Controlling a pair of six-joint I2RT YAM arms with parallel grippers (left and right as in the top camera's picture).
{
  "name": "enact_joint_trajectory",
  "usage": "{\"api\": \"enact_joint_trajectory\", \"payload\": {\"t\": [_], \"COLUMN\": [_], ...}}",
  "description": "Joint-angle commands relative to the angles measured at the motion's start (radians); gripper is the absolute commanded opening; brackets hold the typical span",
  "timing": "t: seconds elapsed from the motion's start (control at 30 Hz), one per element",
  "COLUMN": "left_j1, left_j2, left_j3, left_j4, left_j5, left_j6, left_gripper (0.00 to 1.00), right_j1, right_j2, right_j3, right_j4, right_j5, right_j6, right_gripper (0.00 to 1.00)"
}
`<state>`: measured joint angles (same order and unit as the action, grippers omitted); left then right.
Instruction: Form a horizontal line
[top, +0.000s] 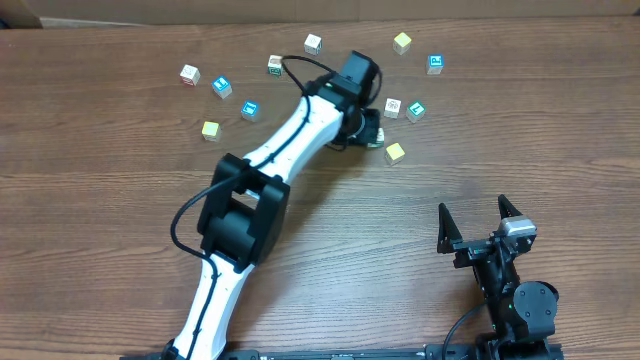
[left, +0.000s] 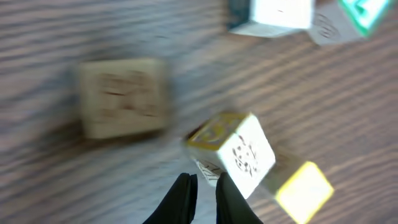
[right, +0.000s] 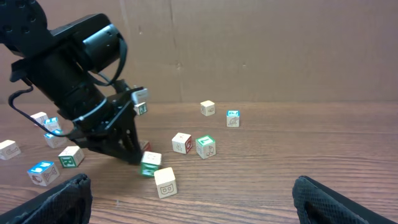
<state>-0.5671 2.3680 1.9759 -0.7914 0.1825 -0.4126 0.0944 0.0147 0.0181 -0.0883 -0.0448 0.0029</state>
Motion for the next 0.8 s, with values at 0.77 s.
{"api": "enact_joint_trajectory", "payload": {"t": [0.77], "left_j1": [0.169], "left_j2": [0.000], "left_j3": [-0.006], "left_j4": [-0.351], "left_j5": [-0.320], "left_j6": [0.028], "left_gripper": [0.15], "right_j1": [0.008], "right_j2": [-0.012], "right_j3": [-0.010], "right_j4": [0.007], "right_j5": [0.005], "right_j6": [-0.004], "right_gripper": [1.00]}}
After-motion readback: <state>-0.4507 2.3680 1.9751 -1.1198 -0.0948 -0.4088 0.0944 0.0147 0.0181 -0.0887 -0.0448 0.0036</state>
